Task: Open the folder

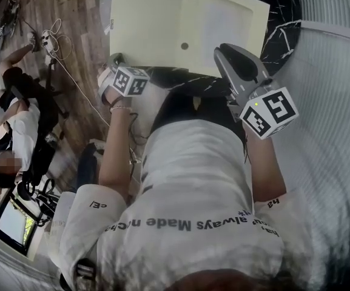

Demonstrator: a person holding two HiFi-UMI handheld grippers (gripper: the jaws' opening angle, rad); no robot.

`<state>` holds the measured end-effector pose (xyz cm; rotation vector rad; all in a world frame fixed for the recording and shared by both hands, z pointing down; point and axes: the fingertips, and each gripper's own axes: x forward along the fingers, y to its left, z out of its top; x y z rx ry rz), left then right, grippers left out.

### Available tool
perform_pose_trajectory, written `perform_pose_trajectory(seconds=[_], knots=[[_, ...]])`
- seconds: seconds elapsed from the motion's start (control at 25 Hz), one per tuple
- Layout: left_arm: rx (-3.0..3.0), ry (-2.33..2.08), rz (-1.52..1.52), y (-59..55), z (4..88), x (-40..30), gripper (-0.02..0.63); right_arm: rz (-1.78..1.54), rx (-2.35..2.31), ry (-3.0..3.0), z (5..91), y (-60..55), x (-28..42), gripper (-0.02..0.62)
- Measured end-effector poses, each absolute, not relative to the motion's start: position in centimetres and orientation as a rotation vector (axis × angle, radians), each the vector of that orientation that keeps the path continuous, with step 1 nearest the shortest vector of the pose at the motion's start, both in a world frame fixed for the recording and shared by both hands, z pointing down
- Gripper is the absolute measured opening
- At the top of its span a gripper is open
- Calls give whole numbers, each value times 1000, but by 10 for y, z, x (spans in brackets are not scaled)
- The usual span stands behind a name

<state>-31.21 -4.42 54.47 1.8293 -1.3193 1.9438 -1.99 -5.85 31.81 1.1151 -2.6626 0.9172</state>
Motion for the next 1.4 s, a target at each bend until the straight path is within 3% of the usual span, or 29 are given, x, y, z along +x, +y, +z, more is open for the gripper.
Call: perform_pose_trajectory(seconds=[0.36, 0.68, 1.4], knots=[[1747, -1189, 2006, -39, 602, -319, 2, 796, 1218, -2604, 298, -49, 11, 48], [1741, -1181, 1999, -44, 602, -321, 2, 746, 1289, -2569, 284, -43, 32, 40], [1886, -1559, 1412, -49, 453, -290, 2, 571, 1409, -2518, 232, -27, 75, 17]])
